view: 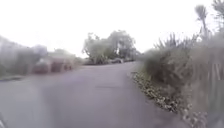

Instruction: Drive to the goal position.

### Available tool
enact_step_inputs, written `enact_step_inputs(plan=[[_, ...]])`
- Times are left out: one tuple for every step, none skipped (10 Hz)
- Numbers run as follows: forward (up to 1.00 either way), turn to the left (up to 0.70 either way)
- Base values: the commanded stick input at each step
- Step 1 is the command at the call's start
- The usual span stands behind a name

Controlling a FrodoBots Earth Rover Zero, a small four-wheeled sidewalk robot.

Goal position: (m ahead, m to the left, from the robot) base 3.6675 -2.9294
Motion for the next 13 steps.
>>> enact_step_inputs(plan=[[0.7,0.0],[0.7,0.0],[0.7,0.0],[0.7,0.0],[0.7,0.0],[0.7,0.0],[0.7,0.0],[0.7,0.0],[0.7,0.0],[0.7,0.0],[0.7,0.0],[0.7,0.0],[0.7,0.0]])
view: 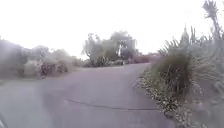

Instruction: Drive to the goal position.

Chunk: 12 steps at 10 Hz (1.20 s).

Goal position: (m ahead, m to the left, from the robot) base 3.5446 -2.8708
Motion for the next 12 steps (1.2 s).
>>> enact_step_inputs(plan=[[0.7,0.0],[0.7,0.0],[0.7,0.0],[0.7,0.0],[0.7,0.0],[0.7,-0.14],[0.7,-0.14],[0.7,-0.14],[0.7,-0.14],[0.7,-0.14],[0.7,-0.14],[0.7,-0.14]])
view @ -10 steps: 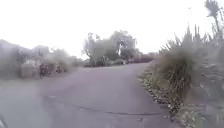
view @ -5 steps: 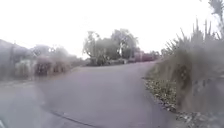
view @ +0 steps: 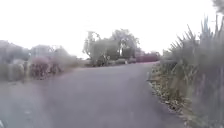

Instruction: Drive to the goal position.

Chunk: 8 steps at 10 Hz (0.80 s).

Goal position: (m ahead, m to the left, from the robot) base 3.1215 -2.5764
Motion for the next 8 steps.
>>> enact_step_inputs(plan=[[0.7,-0.14],[0.7,-0.14],[0.7,-0.14],[0.7,-0.14],[0.7,-0.14],[0.7,-0.14],[0.7,-0.14],[0.7,-0.14]])
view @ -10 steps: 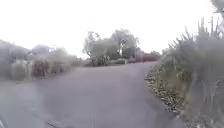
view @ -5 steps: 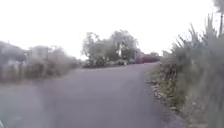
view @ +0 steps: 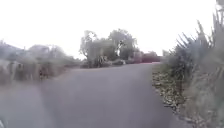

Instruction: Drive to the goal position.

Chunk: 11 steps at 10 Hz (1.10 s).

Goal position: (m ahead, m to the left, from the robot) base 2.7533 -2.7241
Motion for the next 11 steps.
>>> enact_step_inputs(plan=[[0.7,-0.14],[0.7,-0.14],[0.7,-0.14],[0.7,-0.14],[0.7,-0.14],[0.7,-0.14],[0.7,-0.14],[0.7,-0.14],[0.7,-0.14],[0.7,-0.14],[0.7,-0.14]])
